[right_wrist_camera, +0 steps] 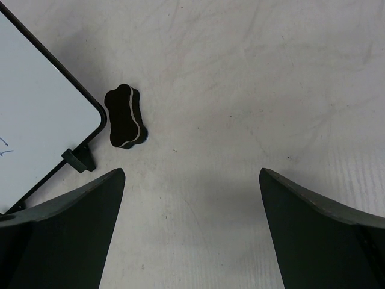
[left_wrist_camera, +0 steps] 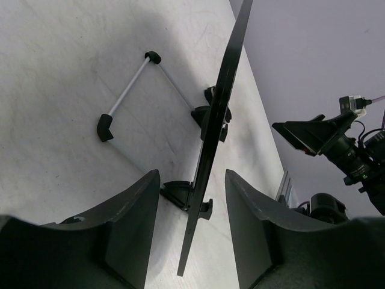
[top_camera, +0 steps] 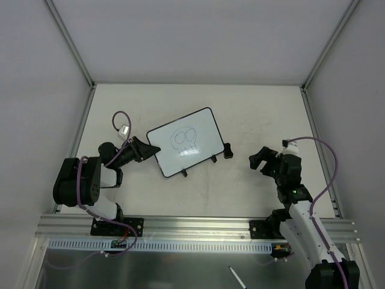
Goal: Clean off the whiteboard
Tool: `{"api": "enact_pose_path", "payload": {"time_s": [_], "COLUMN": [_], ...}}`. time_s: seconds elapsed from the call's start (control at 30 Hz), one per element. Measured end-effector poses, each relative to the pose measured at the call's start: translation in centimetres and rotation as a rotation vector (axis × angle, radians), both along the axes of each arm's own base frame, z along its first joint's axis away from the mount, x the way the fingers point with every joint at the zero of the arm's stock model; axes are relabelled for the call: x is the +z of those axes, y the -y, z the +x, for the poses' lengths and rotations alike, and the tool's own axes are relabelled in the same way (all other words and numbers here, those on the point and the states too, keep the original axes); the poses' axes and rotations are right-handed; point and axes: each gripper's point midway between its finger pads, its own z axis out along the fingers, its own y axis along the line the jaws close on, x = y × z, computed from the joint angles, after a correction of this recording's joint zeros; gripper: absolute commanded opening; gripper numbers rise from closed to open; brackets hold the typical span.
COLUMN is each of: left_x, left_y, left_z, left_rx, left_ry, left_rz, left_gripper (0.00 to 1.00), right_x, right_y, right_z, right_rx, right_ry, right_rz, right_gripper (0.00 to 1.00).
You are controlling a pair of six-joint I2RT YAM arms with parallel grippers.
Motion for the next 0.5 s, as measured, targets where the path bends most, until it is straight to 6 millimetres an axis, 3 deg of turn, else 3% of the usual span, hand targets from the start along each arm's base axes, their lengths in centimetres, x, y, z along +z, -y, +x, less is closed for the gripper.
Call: {"api": "enact_pose_path", "payload": {"time_s": [0.1, 0.33, 0.5], "left_x": [0.2, 0.5, 2.7], "left_y": [0.1, 0.6, 1.4], "left_z": [0.1, -0.1, 0.0], "left_rx": [-0.011, -0.037, -0.068], "left_ry": [0.003, 0.036, 0.177], "left_rz": [-0.003, 0.011, 0.061], "left_gripper": [0.47, 0.58, 0.59], "right_x": [0.0, -0.1, -1.1], "right_y": [-0.1, -0.4, -0.7], "right_z": [0.0, 0.1, 0.1], "right_rx": [0.003, 0.02, 0.036], "right_ry": [0.0, -0.004, -0.045], "right_rz": [0.002, 0.008, 0.0], "right_gripper": [0.99, 0.99, 0.99]}}
